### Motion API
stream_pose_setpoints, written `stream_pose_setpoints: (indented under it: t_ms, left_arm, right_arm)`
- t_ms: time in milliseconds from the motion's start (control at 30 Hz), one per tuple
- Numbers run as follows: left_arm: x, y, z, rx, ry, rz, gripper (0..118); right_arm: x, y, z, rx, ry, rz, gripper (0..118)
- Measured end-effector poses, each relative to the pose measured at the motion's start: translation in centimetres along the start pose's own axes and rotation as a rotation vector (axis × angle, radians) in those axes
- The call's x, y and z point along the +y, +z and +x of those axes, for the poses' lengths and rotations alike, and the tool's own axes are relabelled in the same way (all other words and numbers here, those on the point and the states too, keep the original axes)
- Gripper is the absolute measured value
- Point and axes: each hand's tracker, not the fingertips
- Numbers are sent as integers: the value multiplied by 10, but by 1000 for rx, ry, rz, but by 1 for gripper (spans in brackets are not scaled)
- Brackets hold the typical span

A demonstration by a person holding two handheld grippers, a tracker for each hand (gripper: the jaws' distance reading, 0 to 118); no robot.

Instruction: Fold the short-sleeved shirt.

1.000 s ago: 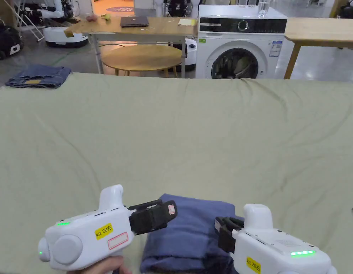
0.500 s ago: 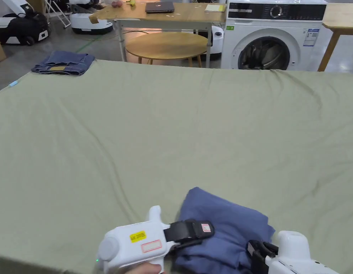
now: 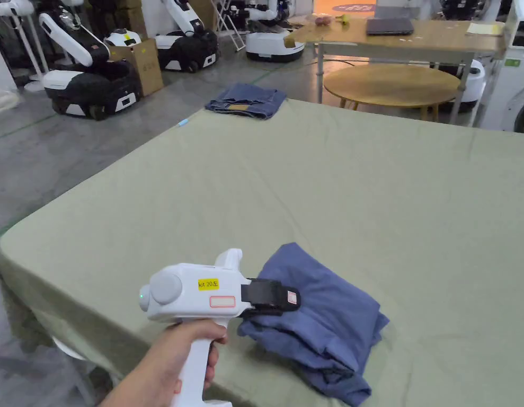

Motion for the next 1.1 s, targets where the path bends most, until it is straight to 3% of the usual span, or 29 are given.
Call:
stream_pose_setpoints:
  t_ms: [167,300,333,400,500,700,733,767,800,833,867,967,1100]
  left_arm:
    - [57,73,-74,130,84,23,23]
    - [57,78,-102,114,112,9,25]
    - [55,75,-104,127,110,8,44]
    - [57,78,-118,215,58,19,101]
    - [45,111,-116,139,112,104,103]
    - [41,180,-118,396,177,355,103]
    - [38,185,-108,399,165,398,100]
    - [29,185,-82,430,130,431,85]
    - [27,182,-65,475,79,440,42]
    - [25,174,-41,547,-7,443,9]
    - [19,164,-17,597,-64,466,0]
    - [2,122,64,548,-225,476,0]
    - [-12,63,174,534,-465,537,0]
  right_arm:
    - [3,-10,-24,-2,14,-14,0]
    - [7,-17,-43,1,47,-38,0]
    - [7,-19,-45,2,61,-36,0]
    - [12,-19,-51,4,82,-33,0]
    - [16,-16,-53,12,95,-20,0]
    - [21,-2,-46,15,88,29,0]
    - [24,8,-49,17,81,39,0]
    - [26,12,-46,17,79,48,0]
    - [29,15,-44,10,85,62,0]
    - [34,21,-40,-11,96,86,0]
    - [39,28,-35,-30,97,111,0]
    - [64,52,-19,-40,30,208,0]
    - [106,85,-6,-157,101,352,0]
